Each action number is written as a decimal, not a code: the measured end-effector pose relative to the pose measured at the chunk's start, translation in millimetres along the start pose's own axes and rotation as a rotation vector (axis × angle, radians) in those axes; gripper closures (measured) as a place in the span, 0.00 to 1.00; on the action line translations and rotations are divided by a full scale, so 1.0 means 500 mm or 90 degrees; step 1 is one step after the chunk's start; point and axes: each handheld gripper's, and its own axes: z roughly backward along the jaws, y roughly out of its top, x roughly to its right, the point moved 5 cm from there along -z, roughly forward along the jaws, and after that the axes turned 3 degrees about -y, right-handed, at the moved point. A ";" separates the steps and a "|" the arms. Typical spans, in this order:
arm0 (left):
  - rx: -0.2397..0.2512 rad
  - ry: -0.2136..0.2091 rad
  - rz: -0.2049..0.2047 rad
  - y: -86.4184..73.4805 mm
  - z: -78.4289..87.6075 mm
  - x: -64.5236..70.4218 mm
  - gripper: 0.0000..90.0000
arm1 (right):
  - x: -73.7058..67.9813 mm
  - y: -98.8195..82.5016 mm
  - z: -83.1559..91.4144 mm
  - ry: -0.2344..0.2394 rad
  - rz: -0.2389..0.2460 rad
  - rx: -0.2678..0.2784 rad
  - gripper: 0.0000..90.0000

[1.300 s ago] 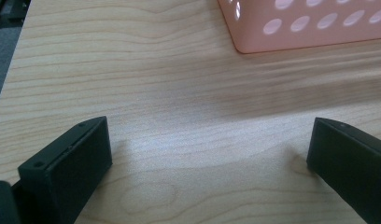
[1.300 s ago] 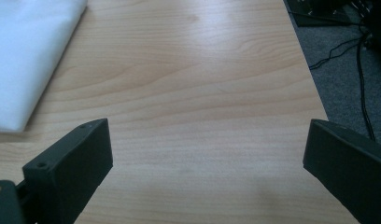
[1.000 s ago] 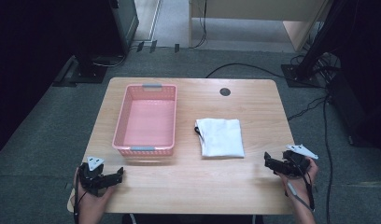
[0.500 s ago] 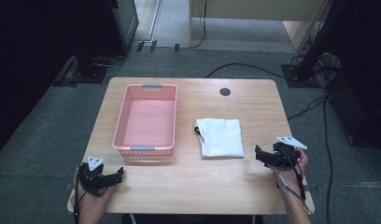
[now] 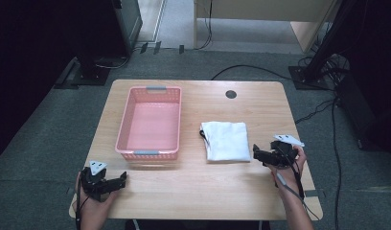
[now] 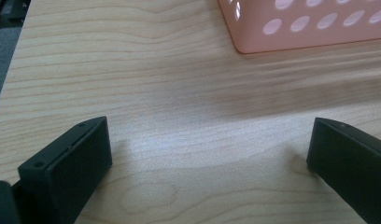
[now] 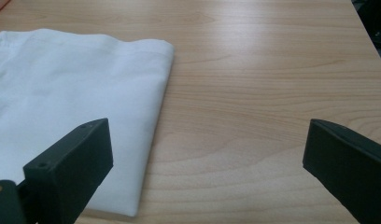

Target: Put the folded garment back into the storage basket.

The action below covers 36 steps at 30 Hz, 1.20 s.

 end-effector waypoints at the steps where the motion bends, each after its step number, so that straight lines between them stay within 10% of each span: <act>1: 0.000 0.000 0.000 0.000 0.000 0.000 0.00 | -0.008 0.003 -0.004 0.002 0.000 0.001 0.02; 36: 0.000 0.000 0.000 0.000 0.000 0.000 0.00 | -0.133 0.050 -0.070 0.047 0.015 -0.004 0.01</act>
